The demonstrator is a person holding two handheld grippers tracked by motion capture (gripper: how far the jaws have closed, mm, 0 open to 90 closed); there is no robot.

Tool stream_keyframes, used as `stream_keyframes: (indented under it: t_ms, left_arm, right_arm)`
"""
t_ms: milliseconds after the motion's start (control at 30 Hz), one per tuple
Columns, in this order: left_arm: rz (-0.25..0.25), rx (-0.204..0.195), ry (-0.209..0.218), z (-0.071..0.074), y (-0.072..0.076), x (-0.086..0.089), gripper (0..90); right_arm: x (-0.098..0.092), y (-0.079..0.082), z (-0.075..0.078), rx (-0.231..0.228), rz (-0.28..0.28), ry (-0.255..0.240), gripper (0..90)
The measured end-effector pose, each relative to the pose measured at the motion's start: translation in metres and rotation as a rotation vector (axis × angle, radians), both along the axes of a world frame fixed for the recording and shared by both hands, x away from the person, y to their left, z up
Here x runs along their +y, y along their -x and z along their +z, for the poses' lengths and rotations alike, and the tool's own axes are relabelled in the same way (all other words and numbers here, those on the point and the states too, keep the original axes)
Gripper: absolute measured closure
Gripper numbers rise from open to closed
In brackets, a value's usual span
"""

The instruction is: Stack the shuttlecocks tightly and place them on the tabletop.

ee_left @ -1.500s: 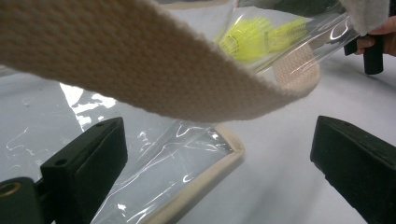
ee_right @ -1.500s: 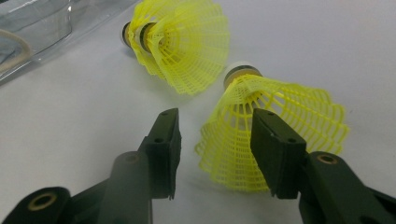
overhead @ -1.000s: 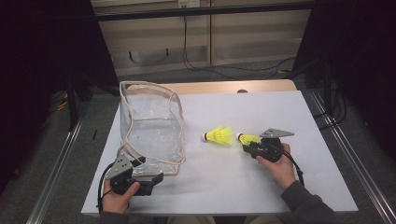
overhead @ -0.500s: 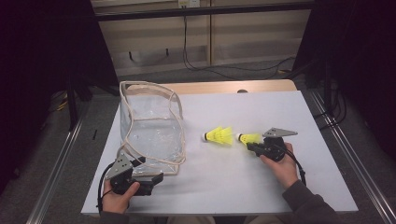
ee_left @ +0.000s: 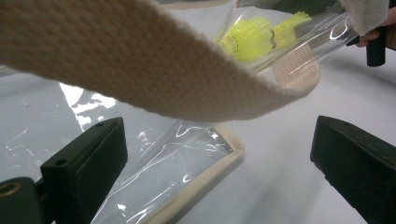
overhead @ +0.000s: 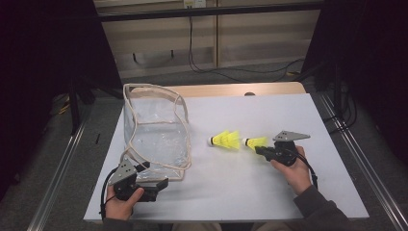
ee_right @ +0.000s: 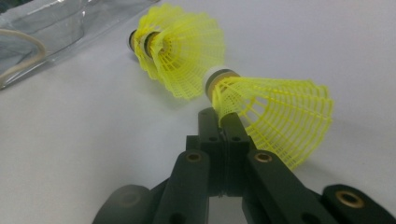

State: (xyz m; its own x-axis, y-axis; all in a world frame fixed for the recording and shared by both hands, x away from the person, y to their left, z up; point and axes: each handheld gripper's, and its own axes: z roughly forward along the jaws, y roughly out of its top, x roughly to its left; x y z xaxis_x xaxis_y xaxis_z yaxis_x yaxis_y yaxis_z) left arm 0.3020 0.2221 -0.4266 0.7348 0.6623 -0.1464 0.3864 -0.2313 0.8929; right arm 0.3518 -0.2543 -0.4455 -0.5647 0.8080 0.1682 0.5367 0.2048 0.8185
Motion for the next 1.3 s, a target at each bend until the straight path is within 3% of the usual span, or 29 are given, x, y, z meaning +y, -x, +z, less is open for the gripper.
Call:
stream_keyframes:
  t_ms: [700, 1300]
  left_arm:
    - [0.001, 0.000, -0.001, 0.000, 0.000, 0.000, 3.8]
    - [0.000, -0.002, 0.005, 0.000, 0.000, 0.000, 3.8]
  right_arm:
    - [0.005, -0.001, 0.008, -0.036, 0.067, -0.018, 89.9]
    - [0.017, -0.008, 0.007, -0.039, 0.105, 0.006, 89.8]
